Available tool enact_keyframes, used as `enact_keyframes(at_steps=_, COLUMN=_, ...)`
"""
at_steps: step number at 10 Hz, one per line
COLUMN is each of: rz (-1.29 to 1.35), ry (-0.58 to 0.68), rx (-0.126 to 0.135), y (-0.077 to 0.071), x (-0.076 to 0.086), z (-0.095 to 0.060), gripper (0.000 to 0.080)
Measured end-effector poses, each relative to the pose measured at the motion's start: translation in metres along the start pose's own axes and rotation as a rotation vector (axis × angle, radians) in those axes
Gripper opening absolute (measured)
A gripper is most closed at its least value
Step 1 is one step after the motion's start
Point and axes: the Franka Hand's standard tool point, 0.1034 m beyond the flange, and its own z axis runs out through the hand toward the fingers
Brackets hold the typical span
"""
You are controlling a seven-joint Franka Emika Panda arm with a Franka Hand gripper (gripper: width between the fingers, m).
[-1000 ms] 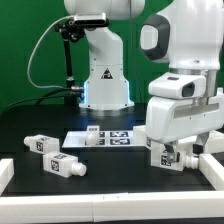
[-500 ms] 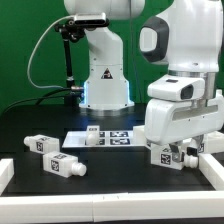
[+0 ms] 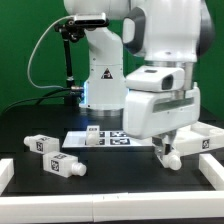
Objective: Assemble one leg
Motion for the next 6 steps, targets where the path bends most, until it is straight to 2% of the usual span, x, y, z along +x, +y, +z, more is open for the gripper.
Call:
enact_keyframes(at_steps=2, rz=-0.021, ry=0.002, rx=-0.013, y=0.02, x=-0.02, z=-0.006, gripper=0.0004)
enact_keyframes(at_steps=3, rz=0.003, ry=0.001, rx=-0.011, y=0.016, x=-0.03, z=-0.003, gripper=0.0002)
enact_keyframes(at_steps=4, rz=-0.002, ry=0.0, rx=-0.009, y=0.015, x=-0.028, z=-0.003, gripper=0.0002)
enact_keyframes(at_steps=5, rz=-0.001, ry=0.001, rx=-0.01, y=0.016, x=-0.028, z=-0.003, gripper=0.0082)
enact_keyframes(at_steps=6, rz=0.002, ry=0.0, rx=-0.008, y=0.014, x=-0.028, z=-0.002, gripper=0.0218)
